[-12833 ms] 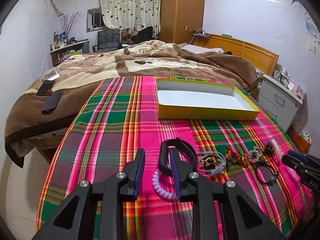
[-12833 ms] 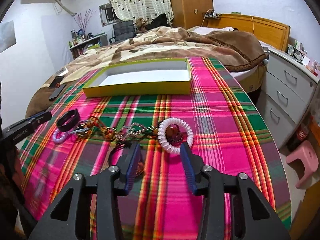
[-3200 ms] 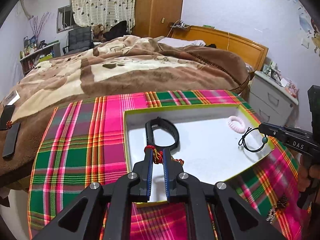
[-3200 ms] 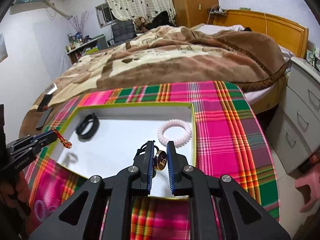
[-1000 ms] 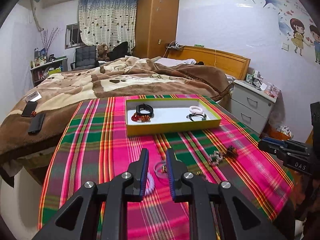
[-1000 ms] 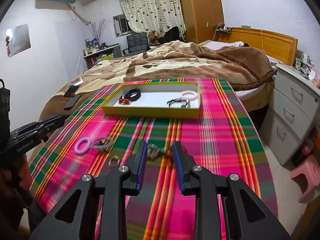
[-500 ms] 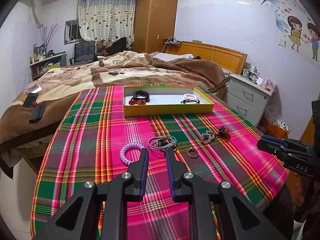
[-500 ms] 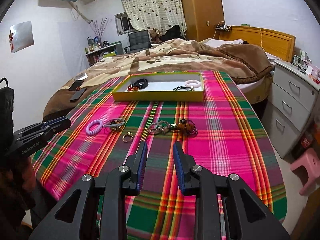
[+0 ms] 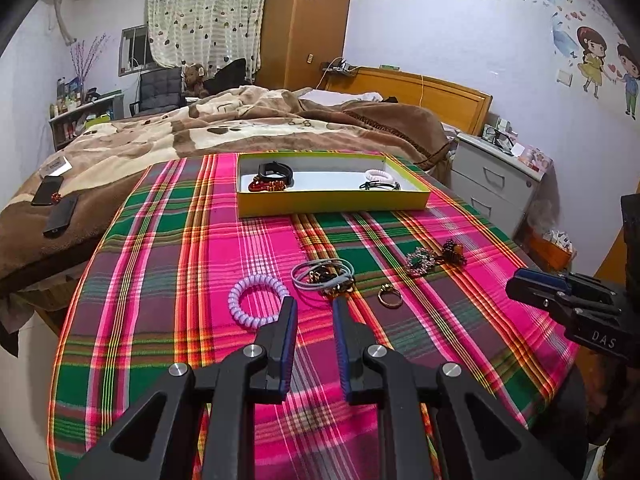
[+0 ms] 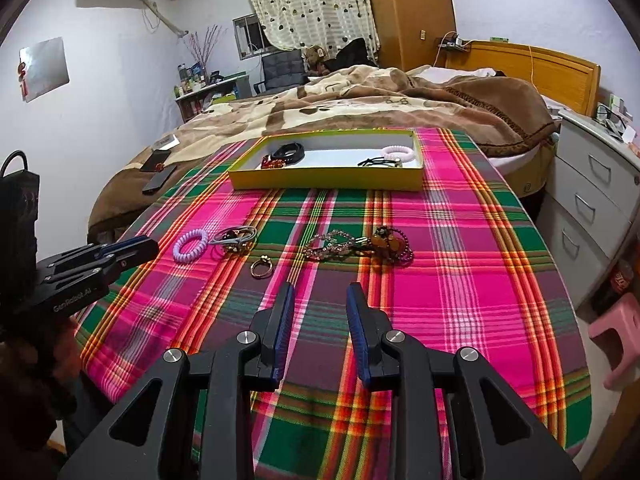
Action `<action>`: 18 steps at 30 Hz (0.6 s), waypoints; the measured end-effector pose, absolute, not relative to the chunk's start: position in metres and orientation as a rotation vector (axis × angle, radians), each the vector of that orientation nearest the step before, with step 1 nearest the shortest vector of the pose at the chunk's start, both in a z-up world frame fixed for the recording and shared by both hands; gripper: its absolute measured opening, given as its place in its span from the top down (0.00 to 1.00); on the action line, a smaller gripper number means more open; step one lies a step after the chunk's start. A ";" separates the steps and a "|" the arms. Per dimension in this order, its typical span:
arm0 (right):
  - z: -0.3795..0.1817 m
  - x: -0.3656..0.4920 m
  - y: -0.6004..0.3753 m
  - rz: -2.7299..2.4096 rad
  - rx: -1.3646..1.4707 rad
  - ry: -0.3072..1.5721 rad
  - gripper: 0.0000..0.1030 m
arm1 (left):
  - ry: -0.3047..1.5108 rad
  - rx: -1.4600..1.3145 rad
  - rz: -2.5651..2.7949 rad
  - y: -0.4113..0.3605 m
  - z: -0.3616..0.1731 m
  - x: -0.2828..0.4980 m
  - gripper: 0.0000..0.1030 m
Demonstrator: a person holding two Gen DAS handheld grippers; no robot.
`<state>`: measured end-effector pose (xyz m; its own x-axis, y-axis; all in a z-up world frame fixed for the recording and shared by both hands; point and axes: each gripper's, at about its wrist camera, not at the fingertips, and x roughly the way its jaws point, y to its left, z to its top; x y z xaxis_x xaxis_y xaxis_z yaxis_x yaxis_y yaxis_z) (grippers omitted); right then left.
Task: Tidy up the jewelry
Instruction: 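Move both tools back over the remaining jewelry on the cloth, then close the left tool on the grey cord bundle with gold charms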
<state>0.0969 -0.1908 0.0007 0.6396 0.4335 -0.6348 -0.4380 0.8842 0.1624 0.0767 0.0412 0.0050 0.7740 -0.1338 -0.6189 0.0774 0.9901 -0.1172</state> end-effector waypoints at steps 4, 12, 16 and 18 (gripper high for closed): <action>-0.002 0.101 -0.187 0.506 -0.009 0.730 0.73 | 0.686 -0.089 -0.124 0.042 0.004 0.088 0.82; -0.008 0.116 -0.189 0.482 0.007 0.754 0.73 | 0.707 -0.100 -0.143 0.041 -0.003 0.107 0.74; -0.012 0.122 -0.188 0.478 0.007 0.768 0.73 | 0.725 -0.091 -0.161 0.035 -0.009 0.113 0.74; -0.014 0.124 -0.186 0.485 0.005 0.776 0.73 | 0.737 -0.081 -0.168 0.033 -0.013 0.116 0.74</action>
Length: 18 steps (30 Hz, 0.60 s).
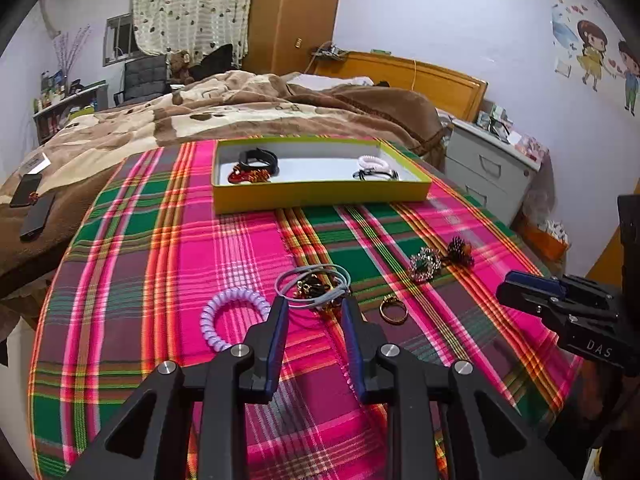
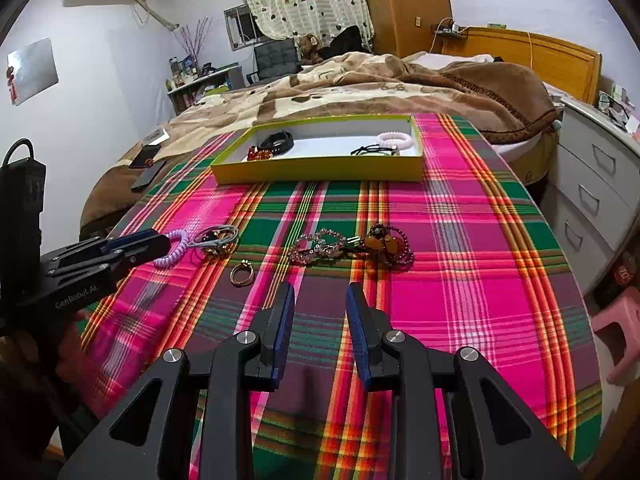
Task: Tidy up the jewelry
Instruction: 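Close the left tool on the grey cord bundle with gold charms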
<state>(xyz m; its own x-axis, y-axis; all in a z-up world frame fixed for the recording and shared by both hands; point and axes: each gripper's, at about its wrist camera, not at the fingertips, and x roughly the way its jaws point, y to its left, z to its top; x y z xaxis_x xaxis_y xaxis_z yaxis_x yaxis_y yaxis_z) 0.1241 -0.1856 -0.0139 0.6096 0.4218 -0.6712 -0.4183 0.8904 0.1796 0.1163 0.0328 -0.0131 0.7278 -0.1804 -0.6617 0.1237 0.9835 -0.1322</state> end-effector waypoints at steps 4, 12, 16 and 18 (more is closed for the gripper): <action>-0.018 0.129 -0.177 0.502 -0.003 0.790 0.73 | 0.777 -0.093 -0.203 0.032 -0.018 0.126 0.74; -0.022 0.135 -0.165 0.524 -0.017 0.798 0.73 | 0.782 -0.102 -0.198 0.037 -0.014 0.140 0.74; -0.024 0.137 -0.162 0.527 -0.020 0.805 0.73 | 0.815 -0.142 -0.183 0.044 -0.018 0.152 0.69; -0.025 0.138 -0.161 0.526 -0.022 0.809 0.73 | 0.845 -0.173 -0.166 0.049 -0.022 0.160 0.69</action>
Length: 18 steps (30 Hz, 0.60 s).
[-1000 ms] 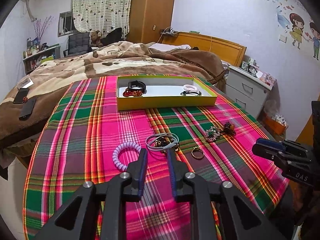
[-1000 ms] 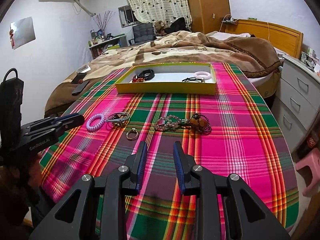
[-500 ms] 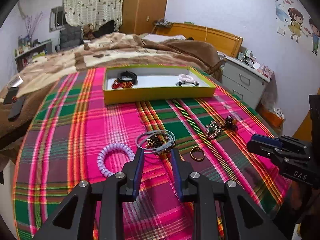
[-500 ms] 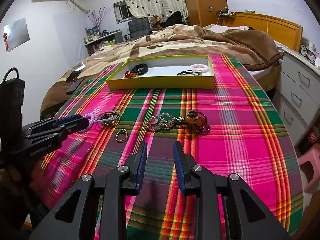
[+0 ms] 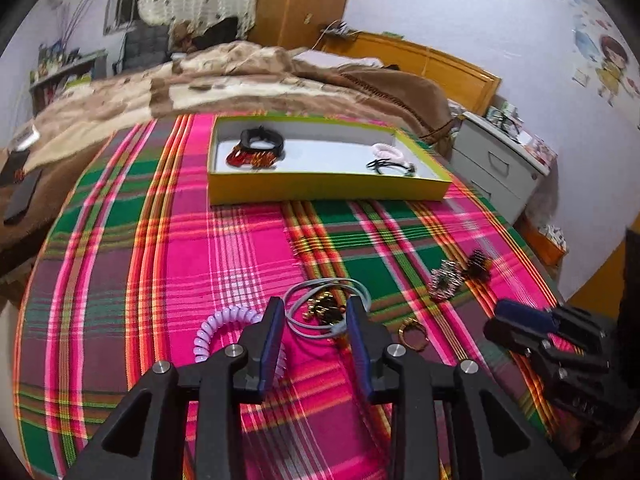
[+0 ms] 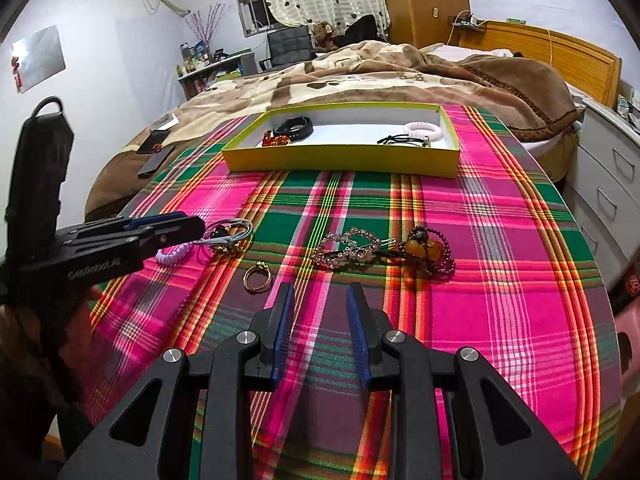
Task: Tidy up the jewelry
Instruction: 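Close the left tool on the grey cord bundle with gold charms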
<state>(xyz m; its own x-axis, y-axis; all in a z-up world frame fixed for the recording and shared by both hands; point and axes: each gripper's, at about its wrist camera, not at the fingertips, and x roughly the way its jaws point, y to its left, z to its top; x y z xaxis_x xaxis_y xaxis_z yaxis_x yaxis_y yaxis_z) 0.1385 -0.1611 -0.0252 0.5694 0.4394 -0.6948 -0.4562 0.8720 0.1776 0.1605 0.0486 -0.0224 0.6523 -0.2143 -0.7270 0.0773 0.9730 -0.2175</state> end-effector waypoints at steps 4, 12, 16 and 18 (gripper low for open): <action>-0.026 0.139 -0.160 0.526 -0.027 0.813 0.73 | 0.877 -0.197 -0.124 0.056 -0.028 0.172 0.69; -0.029 0.143 -0.155 0.532 -0.029 0.817 0.73 | 0.884 -0.058 -0.099 0.040 -0.028 0.177 0.76; -0.029 0.144 -0.151 0.543 -0.033 0.814 0.73 | 0.914 -0.034 -0.094 0.038 -0.031 0.176 0.90; -0.029 0.145 -0.151 0.545 -0.034 0.813 0.73 | 0.930 -0.043 -0.109 0.039 -0.036 0.175 0.90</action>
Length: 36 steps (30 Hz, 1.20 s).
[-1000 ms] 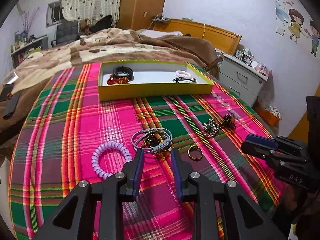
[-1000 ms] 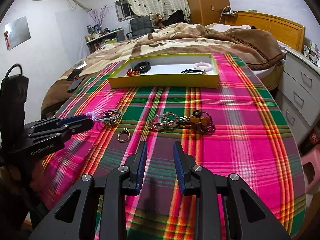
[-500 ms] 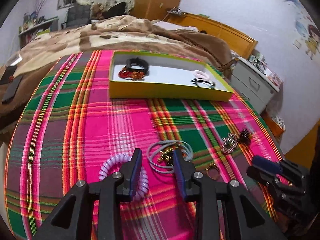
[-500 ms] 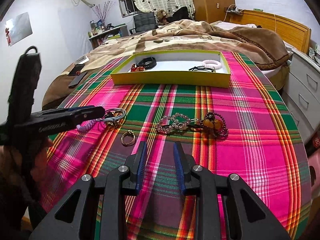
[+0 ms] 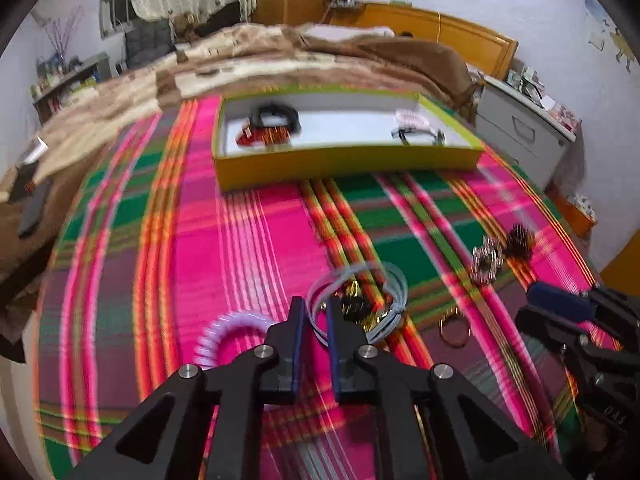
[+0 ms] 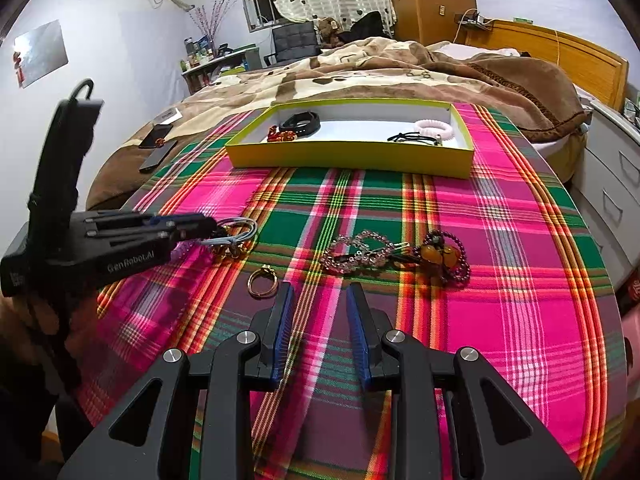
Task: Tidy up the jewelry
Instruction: 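Close the left tool on the grey cord bundle with gold charms, then lower the right tool onto the gold ring and close on it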
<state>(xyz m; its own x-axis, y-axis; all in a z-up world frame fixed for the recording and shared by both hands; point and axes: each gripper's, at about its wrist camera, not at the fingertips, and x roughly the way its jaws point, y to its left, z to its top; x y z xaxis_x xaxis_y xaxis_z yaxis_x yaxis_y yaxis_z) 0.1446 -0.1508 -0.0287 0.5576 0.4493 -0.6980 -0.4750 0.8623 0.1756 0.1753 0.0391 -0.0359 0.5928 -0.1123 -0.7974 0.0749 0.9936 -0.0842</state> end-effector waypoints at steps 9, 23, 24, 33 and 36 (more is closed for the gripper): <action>-0.031 0.145 -0.150 0.545 -0.034 0.822 0.73 | 0.936 0.010 -0.150 0.029 -0.035 0.180 0.90; -0.031 0.152 -0.129 0.583 -0.040 0.846 0.73 | 0.804 -0.075 -0.150 0.047 -0.015 0.157 0.99; -0.032 0.153 -0.127 0.587 -0.047 0.850 0.73 | 0.795 -0.082 -0.151 0.048 -0.012 0.156 0.99; -0.041 0.154 -0.103 0.625 -0.105 0.888 0.73 | 0.740 -0.137 -0.167 0.063 0.004 0.142 0.99; -0.041 0.155 -0.099 0.623 -0.122 0.892 0.73 | 0.736 -0.150 -0.174 0.067 0.006 0.140 0.99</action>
